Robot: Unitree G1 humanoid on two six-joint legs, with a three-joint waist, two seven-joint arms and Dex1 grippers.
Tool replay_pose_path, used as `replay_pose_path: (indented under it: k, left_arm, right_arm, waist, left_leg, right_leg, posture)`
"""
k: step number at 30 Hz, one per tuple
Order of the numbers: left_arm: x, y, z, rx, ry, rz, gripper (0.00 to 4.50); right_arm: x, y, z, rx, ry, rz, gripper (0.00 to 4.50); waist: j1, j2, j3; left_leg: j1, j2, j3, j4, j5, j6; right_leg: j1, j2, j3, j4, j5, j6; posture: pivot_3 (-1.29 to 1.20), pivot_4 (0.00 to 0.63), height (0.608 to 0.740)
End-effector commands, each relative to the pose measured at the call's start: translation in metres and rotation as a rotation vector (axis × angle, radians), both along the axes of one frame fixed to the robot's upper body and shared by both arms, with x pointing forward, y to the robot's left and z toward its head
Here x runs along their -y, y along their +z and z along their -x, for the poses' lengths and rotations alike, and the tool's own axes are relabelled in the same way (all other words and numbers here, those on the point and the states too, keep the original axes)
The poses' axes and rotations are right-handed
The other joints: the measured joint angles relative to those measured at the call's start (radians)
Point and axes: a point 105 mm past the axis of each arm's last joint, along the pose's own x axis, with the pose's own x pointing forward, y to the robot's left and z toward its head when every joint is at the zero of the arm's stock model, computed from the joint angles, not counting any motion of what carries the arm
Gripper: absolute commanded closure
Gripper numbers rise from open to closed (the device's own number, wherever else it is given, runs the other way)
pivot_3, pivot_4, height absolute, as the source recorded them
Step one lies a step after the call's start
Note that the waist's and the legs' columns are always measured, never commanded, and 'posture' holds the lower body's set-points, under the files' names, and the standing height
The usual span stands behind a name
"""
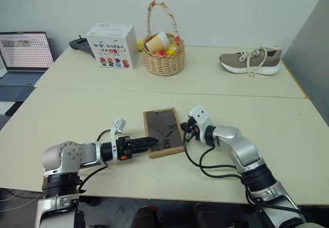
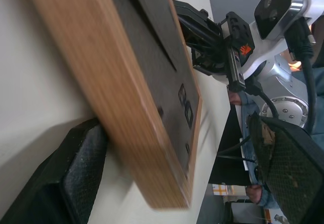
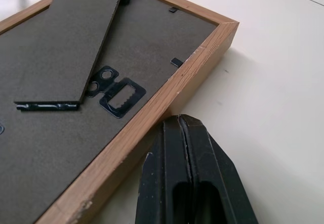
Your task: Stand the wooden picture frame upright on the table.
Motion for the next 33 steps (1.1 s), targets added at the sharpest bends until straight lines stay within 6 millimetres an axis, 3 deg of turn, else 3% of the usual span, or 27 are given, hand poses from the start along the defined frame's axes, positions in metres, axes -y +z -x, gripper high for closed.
replay_pose_path:
  k: [1, 5, 15, 21, 24, 28, 33]
  left_arm:
    - [0.018, -0.019, 0.005, -0.055, -0.035, -0.039, 0.01]
    - [0.019, -0.017, 0.006, -0.045, -0.034, -0.027, 0.01]
    - [0.012, -0.023, 0.009, -0.025, -0.006, -0.076, 2.27]
    - [0.002, -0.006, -0.003, 0.059, 0.040, -0.099, 3.17]
    - [-0.001, 0.022, -0.006, 0.134, -0.008, -0.100, 3.20]
    - [-0.002, 0.051, -0.007, 0.212, -0.087, -0.097, 3.20]
    - [-0.004, 0.065, -0.012, 0.318, -0.157, -0.160, 3.20]
  right_arm:
    - [-0.008, 0.014, -0.001, 0.045, 0.015, -0.033, 4.50]
    - [-0.001, 0.009, -0.001, 0.032, -0.007, -0.024, 4.50]
    - [0.007, 0.012, -0.007, 0.043, -0.037, -0.023, 4.50]
    - [0.030, 0.051, -0.018, 0.123, -0.075, -0.104, 4.50]
    - [0.037, 0.087, -0.009, 0.105, 0.033, -0.214, 4.06]
    - [0.033, 0.119, 0.013, 0.055, 0.243, -0.273, 3.15]
    - [0.014, 0.134, 0.028, 0.027, 0.421, -0.272, 2.03]
  waist:
    - [0.002, 0.000, 0.000]
    - [0.002, 0.000, 0.000]
    - [-0.005, 0.000, 0.000]
    - [-0.004, 0.000, 0.001]
    - [-0.006, -0.003, 0.004]
    - [-0.017, -0.004, 0.008]
    - [-0.026, -0.003, 0.008]
  left_leg:
    - [0.000, 0.000, 0.000, 0.000, 0.000, 0.000]
    - [0.001, 0.000, -0.001, 0.000, 0.000, 0.000]
    - [0.001, 0.001, -0.001, -0.002, 0.000, 0.000]
    - [0.001, 0.001, -0.001, -0.002, 0.000, 0.000]
    - [0.001, 0.001, -0.001, -0.002, 0.000, 0.000]
    - [0.000, 0.002, -0.001, -0.003, 0.000, 0.000]
    - [0.000, 0.003, -0.002, -0.005, -0.001, 0.000]
  right_leg:
    - [0.001, 0.000, -0.001, -0.001, 0.000, 0.000]
    - [0.003, 0.000, -0.002, -0.002, 0.000, 0.000]
    - [0.003, 0.000, -0.001, -0.004, 0.000, 0.000]
    - [0.003, 0.000, -0.002, -0.005, 0.000, 0.000]
    - [0.003, 0.001, -0.002, -0.005, 0.000, 0.000]
    - [0.002, 0.003, -0.003, -0.005, 0.000, 0.000]
    - [0.001, 0.003, -0.002, -0.008, 0.000, 0.000]
  posture:
    - [0.00, 0.150, 0.740]
    - [0.00, 0.150, 0.740]
    - [0.00, 0.150, 0.740]
    - [0.00, 0.150, 0.740]
    - [0.00, 0.150, 0.740]
    - [0.00, 0.150, 0.740]
    - [0.00, 0.150, 0.740]
